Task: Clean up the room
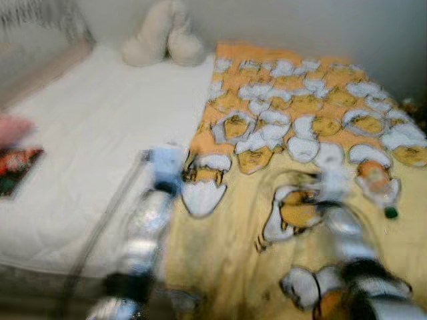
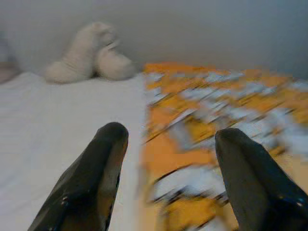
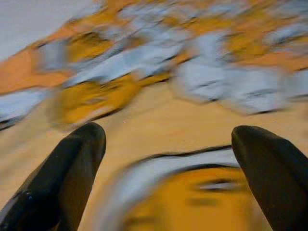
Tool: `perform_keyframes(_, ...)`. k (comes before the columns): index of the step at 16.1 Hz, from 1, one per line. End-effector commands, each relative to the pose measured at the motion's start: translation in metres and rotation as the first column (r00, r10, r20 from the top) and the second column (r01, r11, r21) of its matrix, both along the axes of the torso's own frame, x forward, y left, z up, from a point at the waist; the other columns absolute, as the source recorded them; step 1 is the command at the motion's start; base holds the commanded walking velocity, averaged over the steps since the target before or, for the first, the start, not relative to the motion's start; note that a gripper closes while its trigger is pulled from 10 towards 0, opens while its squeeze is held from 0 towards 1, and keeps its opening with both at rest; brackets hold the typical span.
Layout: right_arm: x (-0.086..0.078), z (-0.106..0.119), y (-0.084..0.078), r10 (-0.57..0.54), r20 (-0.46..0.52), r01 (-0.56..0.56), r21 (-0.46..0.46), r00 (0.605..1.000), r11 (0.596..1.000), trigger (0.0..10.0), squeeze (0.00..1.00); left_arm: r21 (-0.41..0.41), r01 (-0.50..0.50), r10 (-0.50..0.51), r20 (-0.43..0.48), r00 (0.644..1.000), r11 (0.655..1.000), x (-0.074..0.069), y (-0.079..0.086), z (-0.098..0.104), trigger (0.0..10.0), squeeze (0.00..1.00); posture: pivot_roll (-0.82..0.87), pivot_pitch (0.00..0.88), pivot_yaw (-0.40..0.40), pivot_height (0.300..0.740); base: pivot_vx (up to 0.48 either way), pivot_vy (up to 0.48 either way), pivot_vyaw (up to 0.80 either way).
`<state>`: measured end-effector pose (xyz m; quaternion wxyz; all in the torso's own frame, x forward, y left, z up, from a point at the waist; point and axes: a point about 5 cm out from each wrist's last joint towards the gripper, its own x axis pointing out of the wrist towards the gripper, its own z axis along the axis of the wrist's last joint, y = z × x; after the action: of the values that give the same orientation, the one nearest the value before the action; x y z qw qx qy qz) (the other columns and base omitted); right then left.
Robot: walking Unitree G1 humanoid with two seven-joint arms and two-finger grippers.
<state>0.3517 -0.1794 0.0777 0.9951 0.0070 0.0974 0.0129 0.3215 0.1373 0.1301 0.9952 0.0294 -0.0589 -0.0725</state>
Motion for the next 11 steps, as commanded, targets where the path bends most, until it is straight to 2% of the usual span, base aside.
perform_keyframes(1, 0.002, -0.005, 0.003, -0.006, -0.056, 0.003, -0.065, 0.998, 0.998, 10.0, 0.00, 0.033, 0.023, -0.023, 0.000, 1.000, 0.999, -0.018, 0.000, 0.002, 10.0, 0.00, 0.37, 0.261, 0.004, 0.740, 0.000, 0.000, 0.00)
perform_keyframes(2, 0.003, -0.005, 0.006, 0.001, -0.065, -0.006, -0.076, 0.998, 0.997, 10.0, 0.00, 0.036, 0.020, -0.020, -0.003, 1.000, 0.999, -0.022, 0.002, 0.002, 10.0, 0.00, 0.38, 0.270, 0.004, 0.740, 0.000, 0.000, 0.00)
perform_keyframes(3, 0.003, -0.010, 0.013, 0.030, -0.115, -0.043, -0.115, 0.993, 0.992, 10.0, 0.00, 0.058, 0.018, -0.018, -0.003, 1.000, 0.998, -0.025, 0.004, 0.003, 10.0, 0.00, 0.39, 0.298, 0.005, 0.740, 0.000, 0.000, 0.00)
perform_keyframes(4, -0.004, -0.024, 0.016, 0.037, -0.201, -0.064, -0.129, 0.979, 0.990, 10.0, 0.00, 0.069, 0.017, -0.017, -0.009, 1.000, 0.997, -0.029, 0.006, 0.003, 10.0, 0.00, 0.40, 0.337, 0.021, 0.740, 0.000, 0.000, 0.00)
perform_keyframes(5, -0.011, -0.034, 0.012, 0.012, -0.251, -0.038, -0.099, 0.968, 0.994, 10.0, 0.00, 0.077, 0.017, -0.016, -0.012, 1.000, 0.997, -0.030, 0.007, 0.004, 10.0, 0.00, 0.40, 0.347, 0.021, 0.740, 0.000, 0.000, 0.00)
perform_keyframes(6, -0.032, -0.062, 0.010, -0.004, -0.368, -0.009, -0.036, 0.930, 0.999, 10.0, 0.00, 0.097, 0.029, -0.026, -0.024, 0.999, 0.995, -0.032, 0.008, 0.005, 10.0, 0.00, 0.39, 0.354, 0.023, 0.740, 0.000, 0.000, 0.00)
perform_keyframes(9, -0.056, -0.087, 0.023, 0.058, -0.436, -0.053, 0.023, 0.898, 0.998, 10.0, 0.00, 0.109, 0.014, -0.012, -0.025, 1.000, 0.994, -0.031, 0.012, 0.012, 10.0, 0.00, 0.38, 0.355, 0.024, 0.740, 0.000, 0.000, 0.00)
perform_keyframes(11, -0.082, -0.108, 0.022, 0.078, -0.461, -0.083, 0.009, 0.884, 0.996, 10.0, 0.00, 0.130, 0.015, -0.010, -0.039, 0.999, 0.991, -0.027, 0.011, 0.009, 10.0, 0.00, 0.30, 0.335, -0.003, 0.740, 0.000, 0.000, 0.00)
